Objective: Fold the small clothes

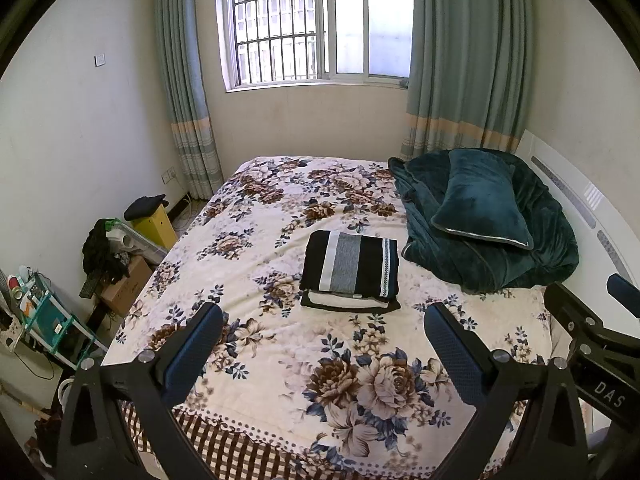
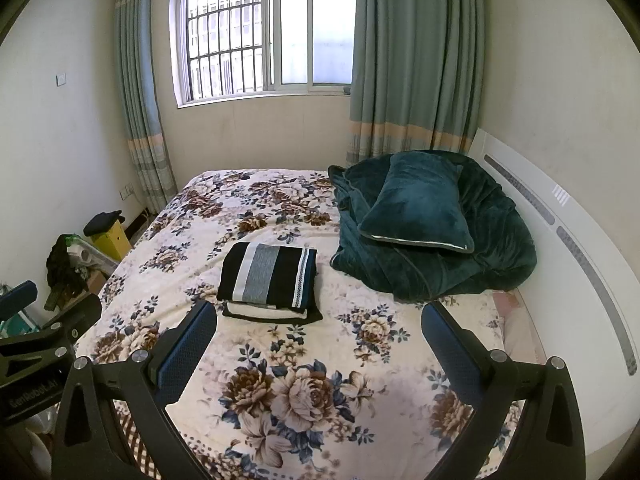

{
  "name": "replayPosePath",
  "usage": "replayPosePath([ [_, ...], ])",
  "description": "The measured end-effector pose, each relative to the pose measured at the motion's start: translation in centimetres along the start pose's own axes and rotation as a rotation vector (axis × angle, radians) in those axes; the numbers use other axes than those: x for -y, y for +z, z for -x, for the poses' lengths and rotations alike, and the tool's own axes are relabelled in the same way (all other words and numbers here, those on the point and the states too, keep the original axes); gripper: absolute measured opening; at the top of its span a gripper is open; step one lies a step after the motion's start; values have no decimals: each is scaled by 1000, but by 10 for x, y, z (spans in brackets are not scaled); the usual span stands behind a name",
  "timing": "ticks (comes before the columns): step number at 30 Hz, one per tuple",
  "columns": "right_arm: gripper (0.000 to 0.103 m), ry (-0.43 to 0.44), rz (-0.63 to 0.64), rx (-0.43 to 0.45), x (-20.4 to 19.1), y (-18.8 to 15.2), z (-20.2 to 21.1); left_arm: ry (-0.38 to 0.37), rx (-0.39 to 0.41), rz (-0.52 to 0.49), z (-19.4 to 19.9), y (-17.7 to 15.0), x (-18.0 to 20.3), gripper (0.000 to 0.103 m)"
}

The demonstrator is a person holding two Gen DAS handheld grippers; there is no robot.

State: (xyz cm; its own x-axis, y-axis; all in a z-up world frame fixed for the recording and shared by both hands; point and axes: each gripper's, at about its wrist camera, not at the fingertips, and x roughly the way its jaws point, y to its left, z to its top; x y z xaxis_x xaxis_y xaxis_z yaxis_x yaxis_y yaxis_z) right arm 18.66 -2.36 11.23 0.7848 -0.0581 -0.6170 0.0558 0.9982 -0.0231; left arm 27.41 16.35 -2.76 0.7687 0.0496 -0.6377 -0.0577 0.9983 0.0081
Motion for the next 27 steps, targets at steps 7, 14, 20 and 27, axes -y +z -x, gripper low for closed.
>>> replayPosePath([
  [7,103,3,2,-1,0,-1,-1,0,-1,-1,2,2,2,103],
  [14,103,0,1,-4,0,0,1,0,-7,4,3,4,0,103],
  [20,103,-3,0,-2,0,-2,4,2,-3,2,5,3,0,103],
  [27,103,-3,-1,-2,0,-3,5,0,-3,4,5,3,-2,103],
])
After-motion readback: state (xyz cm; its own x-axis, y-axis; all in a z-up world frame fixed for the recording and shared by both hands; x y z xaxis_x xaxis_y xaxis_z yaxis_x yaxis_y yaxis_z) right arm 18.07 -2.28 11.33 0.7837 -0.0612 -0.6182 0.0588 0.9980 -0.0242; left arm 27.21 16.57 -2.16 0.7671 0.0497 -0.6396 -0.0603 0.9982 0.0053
